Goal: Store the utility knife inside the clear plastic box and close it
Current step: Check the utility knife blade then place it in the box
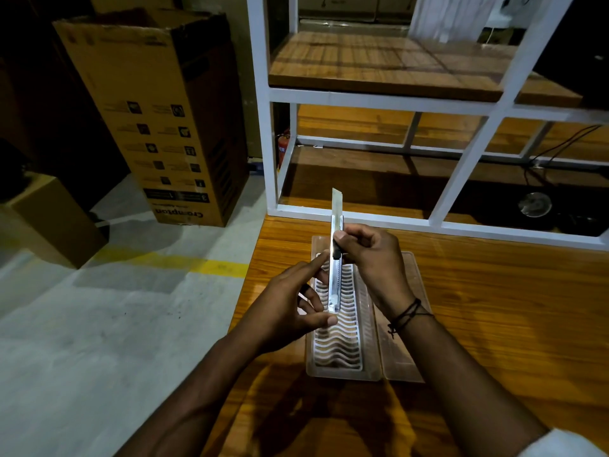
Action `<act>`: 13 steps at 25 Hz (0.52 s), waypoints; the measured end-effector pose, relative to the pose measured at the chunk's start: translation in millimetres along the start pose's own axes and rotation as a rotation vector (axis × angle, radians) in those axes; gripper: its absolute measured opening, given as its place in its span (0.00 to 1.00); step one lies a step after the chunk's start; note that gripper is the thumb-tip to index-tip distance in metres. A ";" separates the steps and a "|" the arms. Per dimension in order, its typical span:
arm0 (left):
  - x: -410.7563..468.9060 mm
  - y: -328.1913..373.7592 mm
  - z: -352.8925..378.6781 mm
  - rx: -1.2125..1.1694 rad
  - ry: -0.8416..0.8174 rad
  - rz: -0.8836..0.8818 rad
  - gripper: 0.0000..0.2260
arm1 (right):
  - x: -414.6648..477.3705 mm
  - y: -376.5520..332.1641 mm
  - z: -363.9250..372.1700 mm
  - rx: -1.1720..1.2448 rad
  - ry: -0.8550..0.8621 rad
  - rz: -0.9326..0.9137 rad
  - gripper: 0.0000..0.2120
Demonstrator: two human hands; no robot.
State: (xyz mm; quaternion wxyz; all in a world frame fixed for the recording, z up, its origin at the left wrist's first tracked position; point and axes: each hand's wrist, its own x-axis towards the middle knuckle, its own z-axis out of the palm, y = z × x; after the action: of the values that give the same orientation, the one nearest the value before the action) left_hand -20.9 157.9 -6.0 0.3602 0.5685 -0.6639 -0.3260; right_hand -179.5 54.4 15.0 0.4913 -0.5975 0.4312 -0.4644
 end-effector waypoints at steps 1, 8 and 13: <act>0.2 -0.2 -0.1 0.001 0.001 0.001 0.48 | -0.8 -0.1 -0.3 -0.004 -0.001 0.002 0.08; 2.1 0.9 -1.2 -0.004 0.020 0.003 0.47 | -10.2 0.5 0.1 -0.030 -0.012 0.002 0.07; 3.1 2.1 -2.7 -0.001 0.027 0.004 0.46 | -12.4 3.1 0.1 -0.074 -0.012 0.008 0.11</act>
State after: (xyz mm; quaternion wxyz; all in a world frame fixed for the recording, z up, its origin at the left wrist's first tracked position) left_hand -20.0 155.1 -2.5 0.3700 0.5713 -0.6600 -0.3180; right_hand -182.1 66.0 10.3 0.4732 -0.6164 0.4474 -0.4427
